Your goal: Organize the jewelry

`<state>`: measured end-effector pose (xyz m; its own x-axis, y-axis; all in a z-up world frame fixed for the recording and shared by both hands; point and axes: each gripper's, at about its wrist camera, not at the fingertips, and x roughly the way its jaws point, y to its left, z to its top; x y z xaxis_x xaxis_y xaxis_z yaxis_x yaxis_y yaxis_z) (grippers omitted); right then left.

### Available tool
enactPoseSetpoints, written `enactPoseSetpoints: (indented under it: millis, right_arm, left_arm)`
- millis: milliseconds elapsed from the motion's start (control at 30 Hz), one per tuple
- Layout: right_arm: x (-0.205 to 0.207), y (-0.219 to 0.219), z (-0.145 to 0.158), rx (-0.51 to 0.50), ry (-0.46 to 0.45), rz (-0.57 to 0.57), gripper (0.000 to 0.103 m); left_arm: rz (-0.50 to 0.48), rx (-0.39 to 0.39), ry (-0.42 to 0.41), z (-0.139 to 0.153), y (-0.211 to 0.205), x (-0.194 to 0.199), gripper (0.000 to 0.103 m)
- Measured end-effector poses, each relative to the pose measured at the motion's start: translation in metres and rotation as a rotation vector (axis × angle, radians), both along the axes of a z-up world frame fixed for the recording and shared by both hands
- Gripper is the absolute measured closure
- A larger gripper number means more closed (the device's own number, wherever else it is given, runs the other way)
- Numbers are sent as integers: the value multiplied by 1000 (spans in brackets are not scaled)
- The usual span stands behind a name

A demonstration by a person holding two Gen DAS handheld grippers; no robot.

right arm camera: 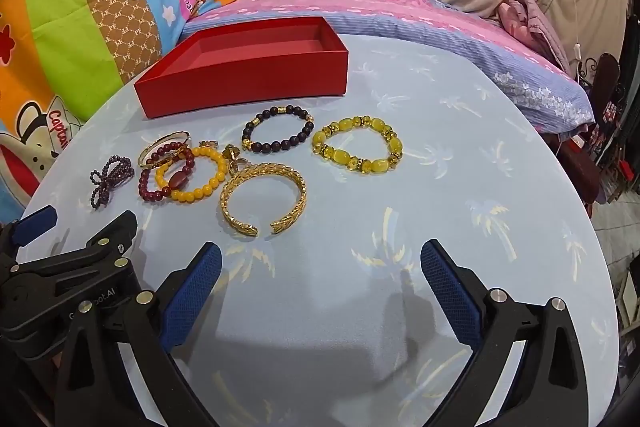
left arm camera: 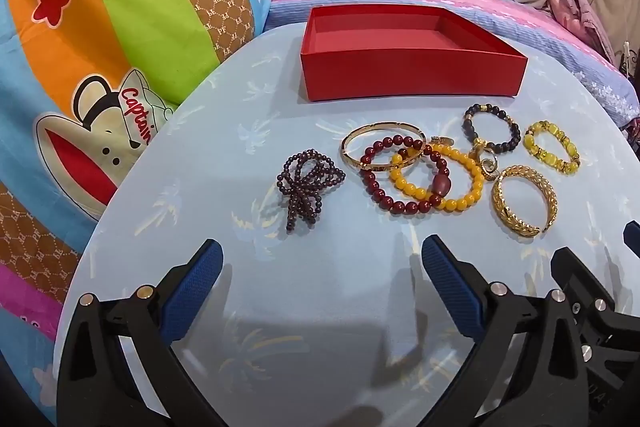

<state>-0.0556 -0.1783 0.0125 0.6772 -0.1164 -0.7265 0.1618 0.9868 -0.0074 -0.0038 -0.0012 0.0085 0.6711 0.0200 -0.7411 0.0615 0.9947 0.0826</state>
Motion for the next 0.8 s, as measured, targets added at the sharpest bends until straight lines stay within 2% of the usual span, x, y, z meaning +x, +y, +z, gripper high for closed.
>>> enactPoseSetpoints:
  millis: [800]
  right_arm:
    - [-2, -2, 0, -3, -8, -7, 7]
  left_arm:
    - [0, 1, -26, 1, 1, -3, 8]
